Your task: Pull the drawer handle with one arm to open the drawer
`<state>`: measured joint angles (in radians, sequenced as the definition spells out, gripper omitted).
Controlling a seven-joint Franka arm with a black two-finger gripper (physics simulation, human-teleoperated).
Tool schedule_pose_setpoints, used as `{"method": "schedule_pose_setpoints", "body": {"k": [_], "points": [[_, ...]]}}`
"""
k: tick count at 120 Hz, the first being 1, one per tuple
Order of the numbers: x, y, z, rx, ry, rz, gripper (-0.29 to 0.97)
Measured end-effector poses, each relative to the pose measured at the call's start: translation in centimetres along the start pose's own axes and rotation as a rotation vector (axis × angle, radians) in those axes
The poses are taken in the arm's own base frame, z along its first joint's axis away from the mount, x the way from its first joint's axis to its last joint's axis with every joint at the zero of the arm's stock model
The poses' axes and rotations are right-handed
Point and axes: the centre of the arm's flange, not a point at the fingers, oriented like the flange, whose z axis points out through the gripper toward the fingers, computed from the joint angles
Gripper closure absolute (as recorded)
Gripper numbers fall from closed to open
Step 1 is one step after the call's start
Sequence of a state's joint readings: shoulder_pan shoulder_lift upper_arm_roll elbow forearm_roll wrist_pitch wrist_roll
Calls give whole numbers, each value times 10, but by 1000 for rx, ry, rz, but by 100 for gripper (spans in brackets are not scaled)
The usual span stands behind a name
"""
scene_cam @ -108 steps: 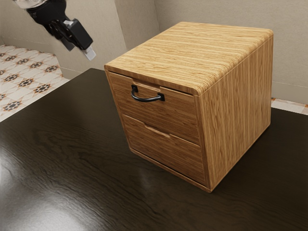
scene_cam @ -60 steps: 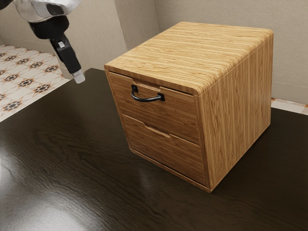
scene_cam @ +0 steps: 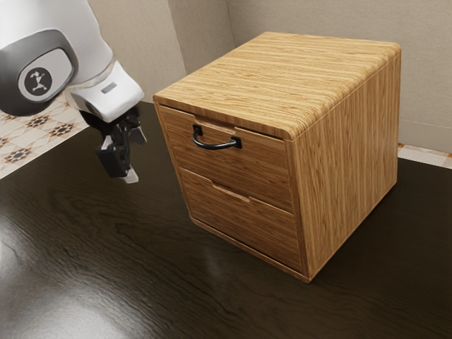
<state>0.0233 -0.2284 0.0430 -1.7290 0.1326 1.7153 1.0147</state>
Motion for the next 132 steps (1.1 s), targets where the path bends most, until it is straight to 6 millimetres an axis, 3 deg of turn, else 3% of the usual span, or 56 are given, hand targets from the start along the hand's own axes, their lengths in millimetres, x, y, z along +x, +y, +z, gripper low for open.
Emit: {"method": "schedule_pose_setpoints", "body": {"k": [11,27,45,67,88,114,132], "points": [[-4,-8,2,66,58,73,2],[18,-4,-3,151,83,210,2],[35,-1,9,181,59,320,2],[32,7,11,199,37,403,2],[43,16,15,231,-18,505,2],[54,8,39,215,-76,563,2],[56,1,53,204,-94,577,-8]]}}
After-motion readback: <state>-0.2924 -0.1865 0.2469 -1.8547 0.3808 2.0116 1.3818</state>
